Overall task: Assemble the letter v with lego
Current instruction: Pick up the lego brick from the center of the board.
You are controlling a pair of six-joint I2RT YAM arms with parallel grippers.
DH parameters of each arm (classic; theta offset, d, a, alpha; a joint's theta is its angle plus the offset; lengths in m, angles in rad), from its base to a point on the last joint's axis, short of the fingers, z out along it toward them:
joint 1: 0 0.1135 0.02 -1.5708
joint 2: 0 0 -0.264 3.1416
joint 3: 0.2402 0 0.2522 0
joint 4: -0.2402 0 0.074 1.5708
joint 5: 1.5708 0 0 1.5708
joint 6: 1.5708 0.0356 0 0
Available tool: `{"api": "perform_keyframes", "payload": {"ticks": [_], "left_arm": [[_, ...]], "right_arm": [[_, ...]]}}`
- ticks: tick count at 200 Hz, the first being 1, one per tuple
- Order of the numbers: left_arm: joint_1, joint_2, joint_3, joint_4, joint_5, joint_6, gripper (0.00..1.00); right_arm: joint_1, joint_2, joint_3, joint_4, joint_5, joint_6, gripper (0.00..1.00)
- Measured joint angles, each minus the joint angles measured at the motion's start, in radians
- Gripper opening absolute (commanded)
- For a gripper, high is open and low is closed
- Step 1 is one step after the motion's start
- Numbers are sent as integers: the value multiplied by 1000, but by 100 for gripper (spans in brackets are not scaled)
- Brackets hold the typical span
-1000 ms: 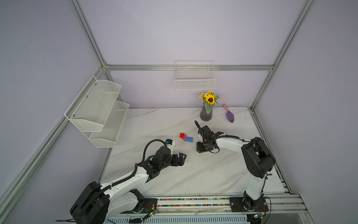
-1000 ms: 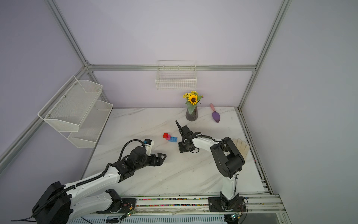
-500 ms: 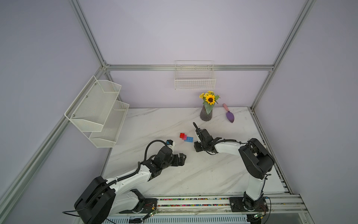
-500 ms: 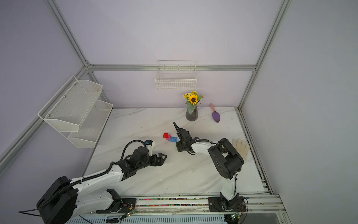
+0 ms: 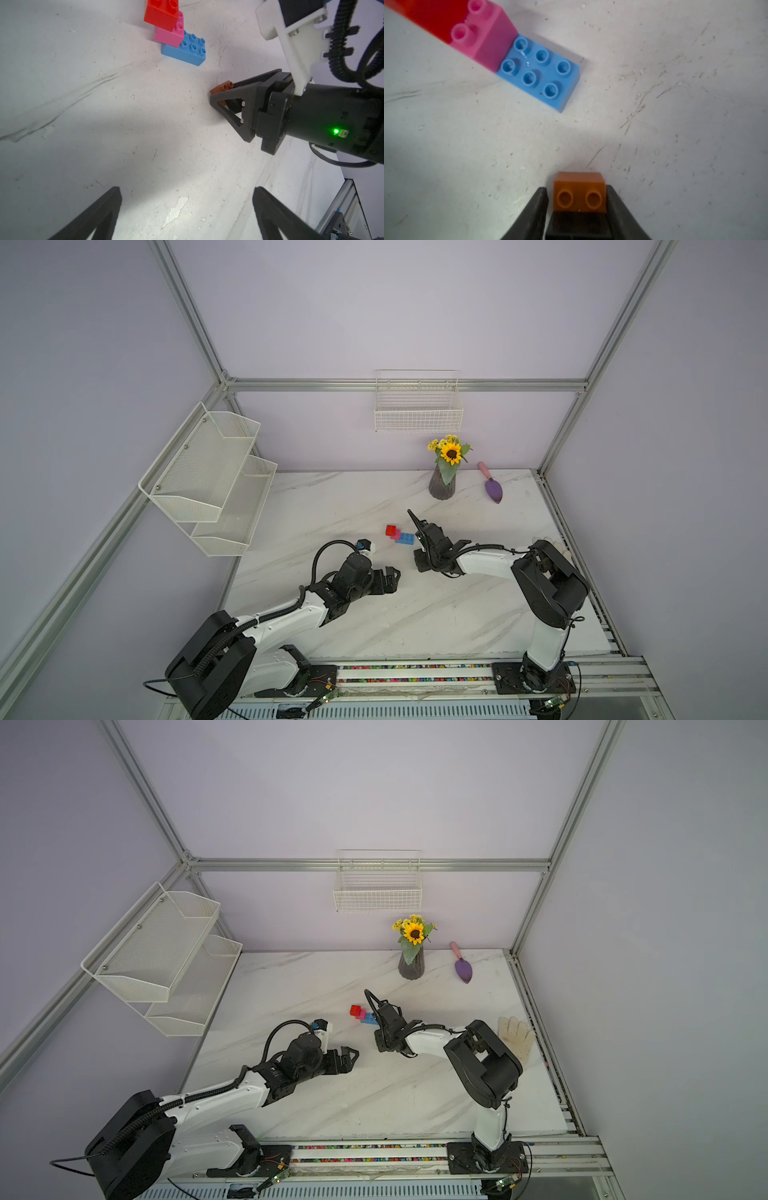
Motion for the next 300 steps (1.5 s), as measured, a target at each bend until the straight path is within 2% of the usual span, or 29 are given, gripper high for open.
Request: {"api": "perform_keyframes", "payload": {"ticks": [239,300], "left_arm": [[-1,49,-15,44,-9,-19,100],[-1,50,-37,54,-8,-19,100]], "right_arm": [[19,20,18,-11,90,84,48],[19,26,30,-20,93,92,44]]}}
